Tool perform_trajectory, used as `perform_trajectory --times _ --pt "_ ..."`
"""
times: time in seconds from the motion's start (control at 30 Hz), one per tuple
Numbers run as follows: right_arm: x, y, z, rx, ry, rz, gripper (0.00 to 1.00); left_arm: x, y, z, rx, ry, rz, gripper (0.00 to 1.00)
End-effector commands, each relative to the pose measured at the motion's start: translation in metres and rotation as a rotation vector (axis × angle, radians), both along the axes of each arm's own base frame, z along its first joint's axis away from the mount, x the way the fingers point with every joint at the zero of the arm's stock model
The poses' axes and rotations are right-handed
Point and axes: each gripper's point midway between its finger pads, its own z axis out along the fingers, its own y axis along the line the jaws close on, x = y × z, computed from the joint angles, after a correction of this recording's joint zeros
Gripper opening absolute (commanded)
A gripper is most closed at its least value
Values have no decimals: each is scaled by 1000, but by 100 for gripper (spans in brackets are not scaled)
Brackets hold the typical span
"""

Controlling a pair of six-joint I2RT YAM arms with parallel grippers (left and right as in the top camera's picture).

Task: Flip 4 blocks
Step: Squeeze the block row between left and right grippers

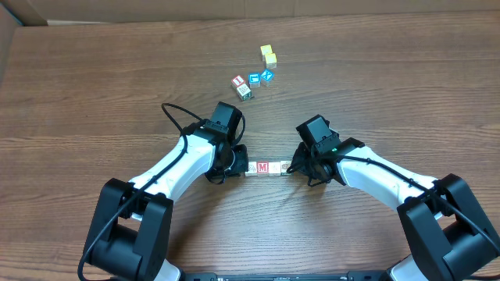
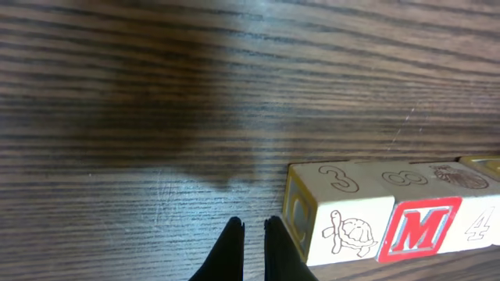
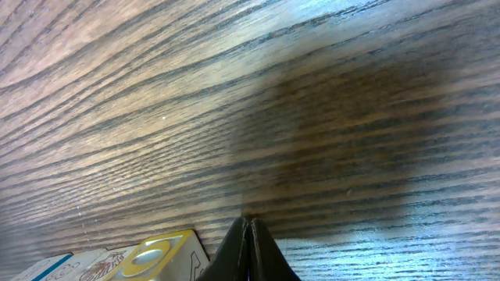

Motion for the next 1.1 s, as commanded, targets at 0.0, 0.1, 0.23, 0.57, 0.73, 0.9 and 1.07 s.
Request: perform_trajectory --times 0.0,0.1,0.23,0.57,0.73,0.9,1.07 --pt "0 0 -1 3 -2 -1 4 0 -1 -5 8 2 20 4" --pt "0 1 0 4 -3 0 4 2 -2 -4 3 -8 20 4" --pt "1 5 1 24 -7 10 4 1 -1 -5 4 -5 20 4" --pt "1 9 2 39 -13 41 4 -1 0 -6 7 7 35 4" --pt "1 10 2 45 -9 44 4 -4 1 -7 11 24 60 4" --pt "0 12 2 55 -4 48 4 -5 2 -12 18 40 67 4" --pt "0 12 2 57 -3 49 4 -6 1 -19 18 56 67 4"
